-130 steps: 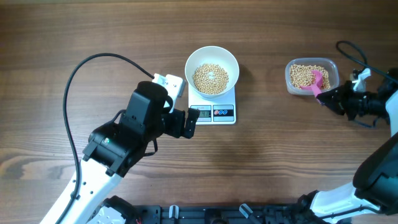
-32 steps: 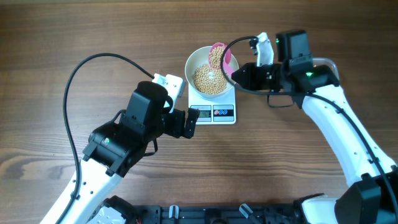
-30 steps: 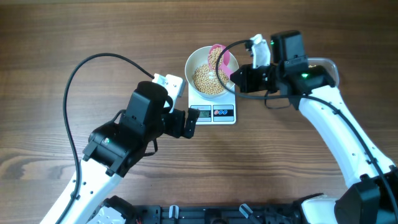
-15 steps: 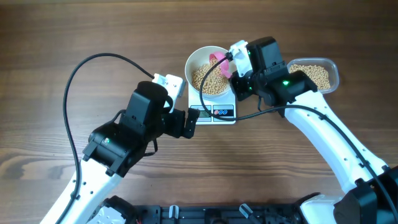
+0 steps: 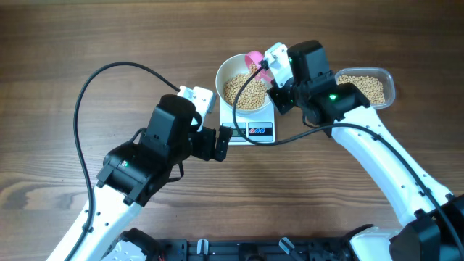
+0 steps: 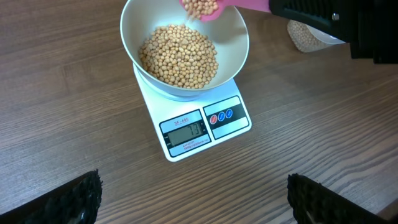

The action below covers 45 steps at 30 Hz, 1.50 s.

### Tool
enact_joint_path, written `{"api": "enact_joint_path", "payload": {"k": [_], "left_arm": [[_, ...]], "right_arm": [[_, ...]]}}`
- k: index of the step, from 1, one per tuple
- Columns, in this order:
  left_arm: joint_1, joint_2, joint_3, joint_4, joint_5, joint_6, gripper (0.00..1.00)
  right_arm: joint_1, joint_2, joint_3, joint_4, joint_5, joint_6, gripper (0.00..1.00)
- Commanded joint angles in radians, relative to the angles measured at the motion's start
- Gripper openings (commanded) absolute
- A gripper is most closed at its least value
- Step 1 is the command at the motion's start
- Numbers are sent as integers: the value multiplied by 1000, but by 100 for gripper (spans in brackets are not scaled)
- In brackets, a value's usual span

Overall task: Scoop item into bowl and weigh 150g on scale
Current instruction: 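Tip the scoop to pour soybeans into the bowl, then move the empty scoop back right to the soybean tub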

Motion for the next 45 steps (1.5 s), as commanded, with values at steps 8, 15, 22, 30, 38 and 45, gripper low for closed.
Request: {"api": "enact_joint_path", "payload": {"k": [8,15,22,30,38,45], "left_arm": [[4,4,5,2,11,-9,100],[4,4,5,2,11,-10,100],[4,4,5,2,11,-10,100],[4,4,5,2,11,-9,100],[4,4,5,2,11,-9,100],[4,4,5,2,11,-9,100]], "right_arm": [[77,-53,23,0,157,-115,4],[78,-53,23,4,158,-117,4],[89,-53,23,-2,163,-142,4],[86,-56,23,26,8,65,4],[-145,-176,23,14,-237,288,4],[-492,-229,23,-189,-298,312,4]]}}
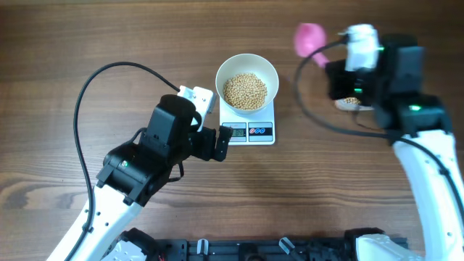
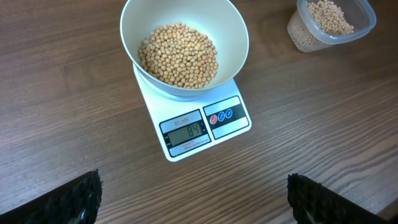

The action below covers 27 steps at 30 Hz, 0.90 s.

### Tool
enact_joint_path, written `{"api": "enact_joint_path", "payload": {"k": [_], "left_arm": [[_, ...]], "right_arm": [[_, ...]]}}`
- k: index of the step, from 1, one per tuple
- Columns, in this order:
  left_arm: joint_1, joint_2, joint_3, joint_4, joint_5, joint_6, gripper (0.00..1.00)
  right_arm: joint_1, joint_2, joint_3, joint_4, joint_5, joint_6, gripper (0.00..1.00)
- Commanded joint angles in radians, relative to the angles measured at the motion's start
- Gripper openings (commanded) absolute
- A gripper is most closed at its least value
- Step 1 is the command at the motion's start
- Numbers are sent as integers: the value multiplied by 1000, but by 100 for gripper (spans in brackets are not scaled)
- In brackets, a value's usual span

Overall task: Scoop item into bowl and weigh 150g on scale
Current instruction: 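Move the empty scoop back right to the soybean tub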

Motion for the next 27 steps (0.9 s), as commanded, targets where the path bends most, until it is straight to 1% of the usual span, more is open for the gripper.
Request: {"api": "enact_joint_path", "payload": {"k": [1,4,6,8,10,14,17,21,25,27], "left_arm": [[4,4,5,3,11,-10,100],[4,4,5,3,11,-10,100],[4,4,5,3,11,-9,100],[4,4,5,3,11,-9,100],[4,4,5,3,11,-9,100],[4,4,5,3,11,-9,100],[4,4,5,3,11,-10,100],[4,4,5,3,11,-9,100],[4,4,5,3,11,-9,100],[4,4,5,3,11,-9,100]], "right_arm": [[-140,-2,16,-95,-51,27,4],[-236,4,16,-161,-18,50,4],[-296,10,15,-208,60,129,4],[-327,11,12,-239,63,125,4],[-328,13,12,-254,84,100,4],[-328,42,8,-256,89,-36,4],[-324,91,7,-257,158,-78,4],[-299,142,7,-249,194,-154,4],[-242,188,7,-248,384,-167,4],[-225,194,7,-241,421,-168,4]]}}
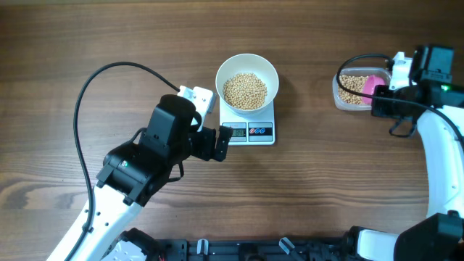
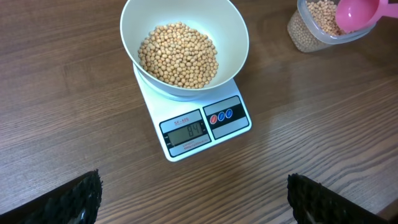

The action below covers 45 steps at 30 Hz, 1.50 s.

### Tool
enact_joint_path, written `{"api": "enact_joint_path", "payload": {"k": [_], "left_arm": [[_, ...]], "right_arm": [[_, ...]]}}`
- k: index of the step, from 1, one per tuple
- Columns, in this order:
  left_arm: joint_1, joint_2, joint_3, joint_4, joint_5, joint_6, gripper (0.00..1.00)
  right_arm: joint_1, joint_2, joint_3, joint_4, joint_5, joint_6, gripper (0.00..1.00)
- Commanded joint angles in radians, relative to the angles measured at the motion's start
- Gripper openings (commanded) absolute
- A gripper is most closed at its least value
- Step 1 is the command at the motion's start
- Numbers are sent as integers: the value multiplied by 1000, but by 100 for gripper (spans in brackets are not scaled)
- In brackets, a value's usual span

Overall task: Scoop item into bowl and weigh 150g on scale
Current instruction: 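Move the empty scoop back right to the soybean tub, then dip the scoop into the soybeans and scoop a third load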

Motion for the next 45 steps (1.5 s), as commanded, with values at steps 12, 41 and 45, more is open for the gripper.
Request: {"api": "enact_joint_path", "payload": {"k": [12,41,45], "left_arm": [[4,4,5,3,11,-9,100],[4,4,5,3,11,-9,100],[4,4,5,3,11,-9,100]], "right_arm": [[82,80,7,73,242,-28,4],[131,150,7,51,-78,-79,4],[131,150,7,51,-77,-50,4]]}}
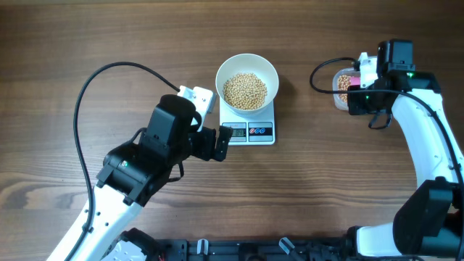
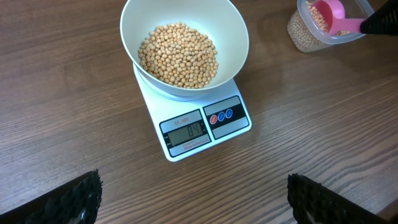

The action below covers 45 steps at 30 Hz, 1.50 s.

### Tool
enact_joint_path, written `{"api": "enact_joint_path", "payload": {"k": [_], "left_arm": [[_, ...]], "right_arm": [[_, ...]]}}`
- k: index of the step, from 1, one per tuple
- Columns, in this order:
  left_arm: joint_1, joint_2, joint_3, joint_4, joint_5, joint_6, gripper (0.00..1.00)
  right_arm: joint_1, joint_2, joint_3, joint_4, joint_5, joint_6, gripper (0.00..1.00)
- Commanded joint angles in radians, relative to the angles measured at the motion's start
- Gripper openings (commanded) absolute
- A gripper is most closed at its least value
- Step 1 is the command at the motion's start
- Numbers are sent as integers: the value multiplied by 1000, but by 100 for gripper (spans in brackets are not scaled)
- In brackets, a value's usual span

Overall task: Scoop item into bowl and weigh 150g on scale
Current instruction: 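Dip the scoop into the soybeans and scoop a third load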

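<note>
A white bowl [image 1: 247, 82] of soybeans stands on the white scale [image 1: 249, 131], whose display [image 2: 186, 131] reads 84. At the right, a clear container [image 2: 309, 34] holds more beans. The pink scoop [image 2: 328, 15] lies inside it, its cup toward the container's left side. My right gripper [image 1: 360, 91] is shut on the scoop's handle, above the container [image 1: 341, 88]. My left gripper [image 2: 196, 194] is open and holds nothing. It hovers over bare table in front of the scale, and shows in the overhead view as the left gripper [image 1: 217, 143].
Wooden table [image 1: 326, 188] all round. A black cable [image 1: 109, 80] loops off the left arm over the left half of the table. Another cable [image 1: 319, 72] arcs between the bowl and the container.
My right gripper has moved left over the container. The scoop's cup has shifted from the container's right part to its left part among the beans. The scale reading and the left arm are unchanged.
First my right gripper held the scoop over the bowl with beans falling in. Then the scoop was up and away to the right, and the scale read 84. After that the scoop was back in the container, and now it sits further left in it.
</note>
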Motion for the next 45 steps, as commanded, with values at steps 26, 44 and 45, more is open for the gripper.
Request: {"api": "enact_joint_path", "payload": {"k": [26,44,45], "left_arm": [[4,4,5,3,11,-9,100],[4,4,5,3,11,-9,100],[4,4,5,3,11,-9,100]], "right_arm": [[-323,15,-37,6,-472,95,4],[-427,15,-172,119,-766,173,4],[-430,15,-172,121,-782,174,4]]}}
